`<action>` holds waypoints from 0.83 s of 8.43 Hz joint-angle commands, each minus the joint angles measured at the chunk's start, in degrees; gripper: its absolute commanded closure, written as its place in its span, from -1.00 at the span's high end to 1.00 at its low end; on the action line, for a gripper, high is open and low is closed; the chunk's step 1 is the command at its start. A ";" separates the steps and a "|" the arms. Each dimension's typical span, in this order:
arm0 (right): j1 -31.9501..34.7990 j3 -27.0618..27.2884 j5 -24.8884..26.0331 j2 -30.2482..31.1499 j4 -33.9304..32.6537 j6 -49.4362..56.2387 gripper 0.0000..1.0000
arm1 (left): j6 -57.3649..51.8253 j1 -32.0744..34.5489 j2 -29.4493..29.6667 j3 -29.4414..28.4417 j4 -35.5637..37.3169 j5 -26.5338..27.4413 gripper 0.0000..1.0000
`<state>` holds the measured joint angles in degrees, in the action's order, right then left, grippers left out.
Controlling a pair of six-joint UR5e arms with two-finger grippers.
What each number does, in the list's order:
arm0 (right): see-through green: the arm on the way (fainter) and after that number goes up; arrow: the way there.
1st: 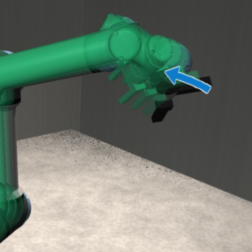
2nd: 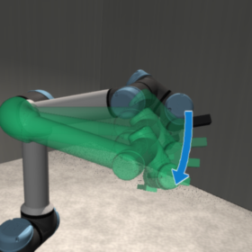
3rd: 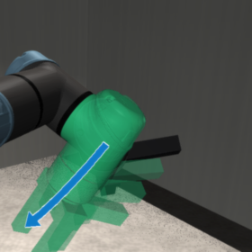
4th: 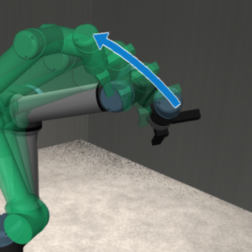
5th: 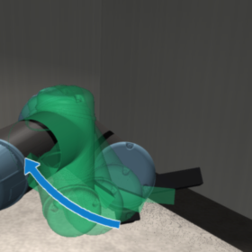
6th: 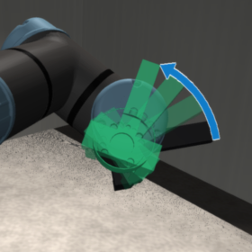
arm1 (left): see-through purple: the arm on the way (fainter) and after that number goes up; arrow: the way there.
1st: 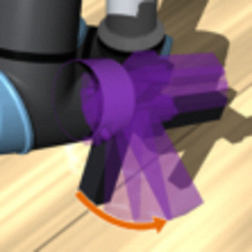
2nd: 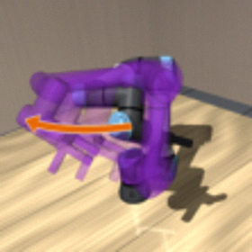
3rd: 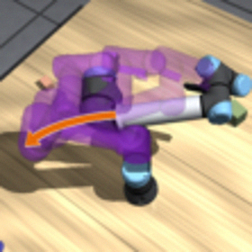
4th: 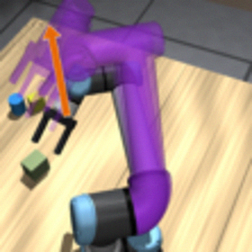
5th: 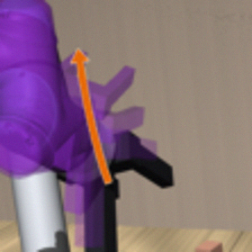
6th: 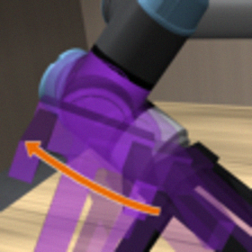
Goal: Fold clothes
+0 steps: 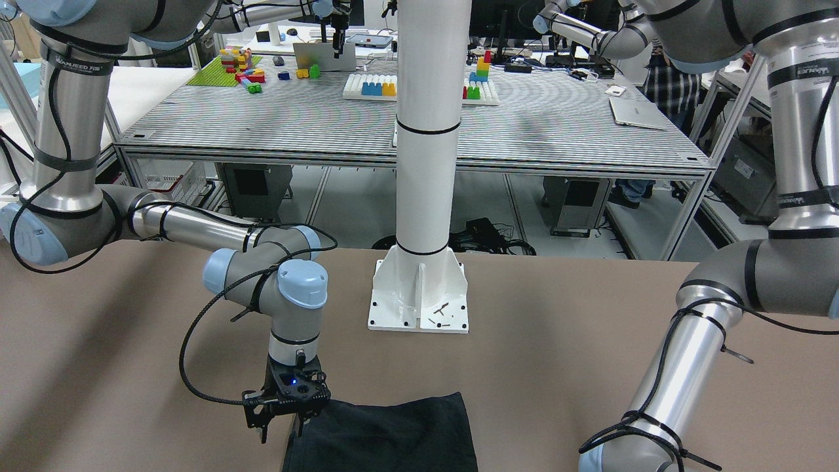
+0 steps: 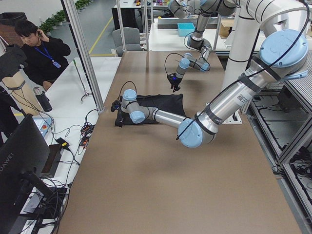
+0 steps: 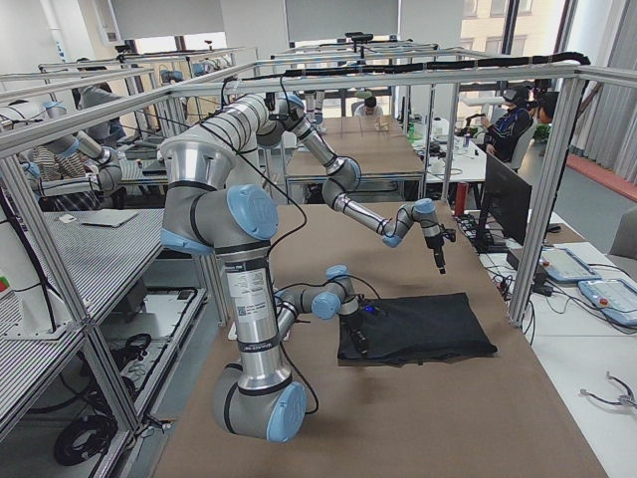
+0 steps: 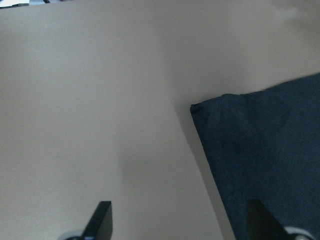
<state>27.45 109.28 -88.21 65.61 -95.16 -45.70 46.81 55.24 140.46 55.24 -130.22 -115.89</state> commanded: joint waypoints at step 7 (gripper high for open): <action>11.83 -37.03 -3.54 -22.80 11.75 -3.08 0.89 | 0.38 -0.48 0.52 0.05 0.32 0.05 0.89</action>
<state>38.16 76.07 -91.45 44.41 -85.42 -48.18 47.22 54.80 140.85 55.34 -130.01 -115.83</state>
